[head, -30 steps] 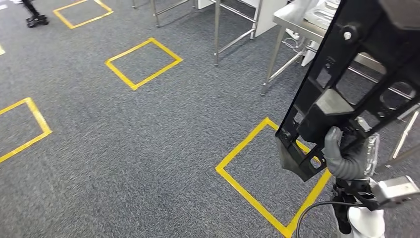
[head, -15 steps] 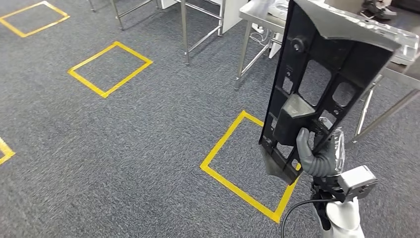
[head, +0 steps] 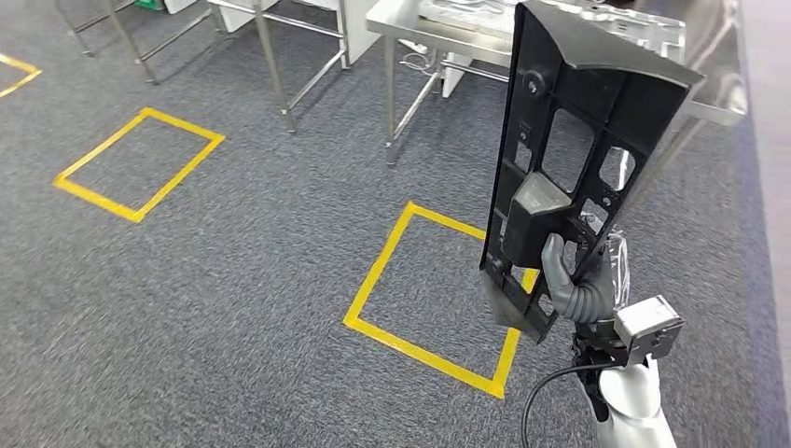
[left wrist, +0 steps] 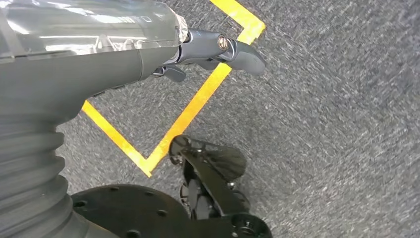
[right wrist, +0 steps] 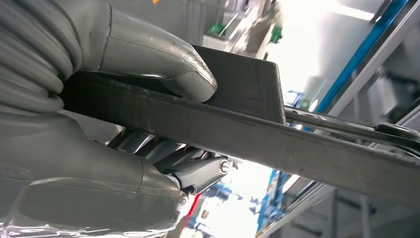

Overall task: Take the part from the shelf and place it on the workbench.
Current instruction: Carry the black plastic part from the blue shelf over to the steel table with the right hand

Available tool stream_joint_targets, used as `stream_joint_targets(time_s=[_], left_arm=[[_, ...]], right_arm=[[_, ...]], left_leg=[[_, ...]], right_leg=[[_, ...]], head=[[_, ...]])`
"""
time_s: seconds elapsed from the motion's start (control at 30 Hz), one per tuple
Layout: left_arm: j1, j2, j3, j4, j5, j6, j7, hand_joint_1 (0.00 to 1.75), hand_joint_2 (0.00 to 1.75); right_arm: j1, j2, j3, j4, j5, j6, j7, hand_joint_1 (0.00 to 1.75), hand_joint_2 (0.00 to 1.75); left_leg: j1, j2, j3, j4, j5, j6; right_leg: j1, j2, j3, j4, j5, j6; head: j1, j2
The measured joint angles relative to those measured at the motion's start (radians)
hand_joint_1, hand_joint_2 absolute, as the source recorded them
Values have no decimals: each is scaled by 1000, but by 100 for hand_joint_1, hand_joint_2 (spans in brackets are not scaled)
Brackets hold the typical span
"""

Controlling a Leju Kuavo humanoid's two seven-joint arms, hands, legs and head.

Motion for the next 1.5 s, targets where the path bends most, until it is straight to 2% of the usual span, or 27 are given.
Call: stream_joint_targets(time_s=[0.03,0.1,0.17,0.23,0.3,0.37,0.43,0.47,0.5,0.57,0.63,0.7,0.73,0.8,0.83,0.9,0.93,0.97,1.0,1.07,1.1,1.17,1.27,1.33,1.43,1.47,1.5], left_arm=[[2,-3,0,0,-2,1,-2,0,175],[4,-7,0,0,-8,-5,-4,0,175],[5,-12,0,0,-15,-18,-8,0,175],[4,-15,-1,0,-22,-32,-10,0,175],[4,-17,-2,0,-28,-46,-10,0,175],[6,-17,-4,0,-34,-62,-8,0,175],[7,-17,-6,0,-40,-77,-4,0,175],[7,-17,-6,0,-43,-84,-1,0,175],[6,-17,-7,0,-45,-90,1,0,175],[4,-17,-10,0,-47,-100,5,0,175],[-1,-16,-11,0,-50,-109,8,0,175],[-9,-15,-12,0,-53,-115,10,0,175],[-12,-15,-13,0,-54,-118,11,0,175],[-15,-13,-14,0,-57,-125,11,0,175],[-15,-12,-15,0,-59,-128,11,0,175],[-13,-9,-16,0,-63,-134,11,0,175],[-11,-8,-17,0,-64,-136,12,0,175],[-9,-7,-18,0,-64,-137,11,0,175],[-8,-6,-19,0,-64,-139,11,0,175],[-7,-3,-19,0,-64,-143,9,0,175],[-7,-2,-19,0,-64,-145,7,0,175],[-9,1,-19,0,-64,-148,4,0,175],[-12,2,-19,0,-64,-148,2,0,175],[-12,3,-19,0,-64,-148,4,0,175],[-11,3,-20,0,-64,-147,12,0,175],[-11,3,-20,0,-64,-146,14,0,175],[-10,3,-20,0,-64,-145,16,0,175]], right_arm=[[4,-1,-3,0,0,1,0,175,175],[9,-4,-15,0,-2,6,0,175,175],[15,-11,-33,0,-4,16,0,175,175],[28,-20,-53,-2,-6,21,0,175,175],[43,-27,-74,-9,-6,22,-1,175,175],[55,-30,-92,-18,-4,23,-1,175,175],[71,-30,-107,-25,-2,23,-1,175,175],[81,-30,-115,-27,-1,23,0,175,175],[88,-31,-123,-30,3,22,1,175,175],[91,-33,-138,-36,22,13,13,175,175],[84,-37,-148,-41,53,-4,38,175,175],[74,-42,-156,-43,77,-17,67,175,175],[65,-46,-157,-44,87,-20,81,175,175],[38,-54,-158,-46,111,-24,112,175,175],[17,-58,-156,-46,123,-25,128,175,175],[-31,-69,-146,-38,138,-25,159,175,175],[-54,-76,-140,-31,141,-22,170,175,175],[-74,-85,-134,-24,140,-18,180,175,175],[-93,-94,-129,-16,138,-13,187,175,175],[-133,-111,-116,6,132,-4,196,175,175],[-156,-119,-109,18,129,-1,198,175,175],[-206,-135,-90,50,123,0,201,175,175],[-267,-157,-62,99,115,1,207,175,175],[-302,-169,-44,130,109,1,209,175,175],[-340,-179,-24,177,102,-2,209,175,175],[-344,-180,-18,192,100,-2,209,175,175],[-348,-181,-13,207,100,-2,209,175,175]], left_leg=[[3,-11,25,-64,43,0],[12,-66,74,-188,99,1],[13,-98,90,-230,105,8],[10,-75,94,-236,108,20],[11,-49,100,-246,112,34],[9,-20,103,-251,111,42],[7,9,104,-251,107,45],[6,22,105,-251,105,45],[6,35,107,-250,103,44],[5,54,114,-251,97,38],[2,67,120,-251,89,27],[2,75,125,-255,85,16],[1,78,128,-256,83,10],[2,56,121,-228,68,1],[2,38,101,-184,47,-2],[4,9,28,-50,-8,-5],[4,5,-9,8,-23,-6],[4,3,-31,34,-18,-6],[4,3,-35,22,7,-4],[3,2,4,-99,95,5],[1,1,30,-163,124,10],[-3,-1,58,-231,141,22],[-4,-2,71,-248,135,38],[-1,-2,86,-259,133,47],[0,-2,100,-262,121,52],[0,-3,106,-262,115,52],[0,-3,114,-261,109,51]], right_leg=[[-1,15,1,3,-2,4],[-1,43,-4,15,-9,14],[-5,67,-16,22,-9,28],[-11,80,-21,22,-7,42],[-8,31,-37,56,-29,54],[-7,-34,-92,167,-86,62],[-11,-52,-153,282,-128,68],[-12,-54,-162,297,-123,70],[-13,-57,-148,269,-99,70],[-12,-76,-75,130,-34,65],[-4,-91,-18,26,-5,53],[3,-85,-11,12,-9,38],[0,-81,-8,8,-8,31],[-7,-73,2,-4,-6,18],[-10,-70,7,-8,-5,12],[-7,-63,12,-6,-11,4],[-5,-58,14,-5,-15,2],[-4,-53,18,-4,-19,2],[-2,-49,24,-2,-24,2],[-1,-42,39,1,-38,6],[2,-39,44,4,-45,10],[3,-35,47,7,-52,20],[0,-36,46,21,-51,38],[-4,-45,16,79,-72,48],[-10,-52,-97,250,-132,62],[-12,-53,-126,278,-133,65],[-15,-54,-137,271,-114,66]], head=[[0,0],[0,0],[0,0],[0,0],[0,0],[0,0],[0,0],[0,0],[0,0],[0,0],[0,0],[0,0],[0,0],[0,0],[0,0],[-1,0],[-1,0],[-1,0],[-1,0],[-1,0],[0,0],[0,0],[0,0],[0,0],[0,0],[0,0],[0,0]])
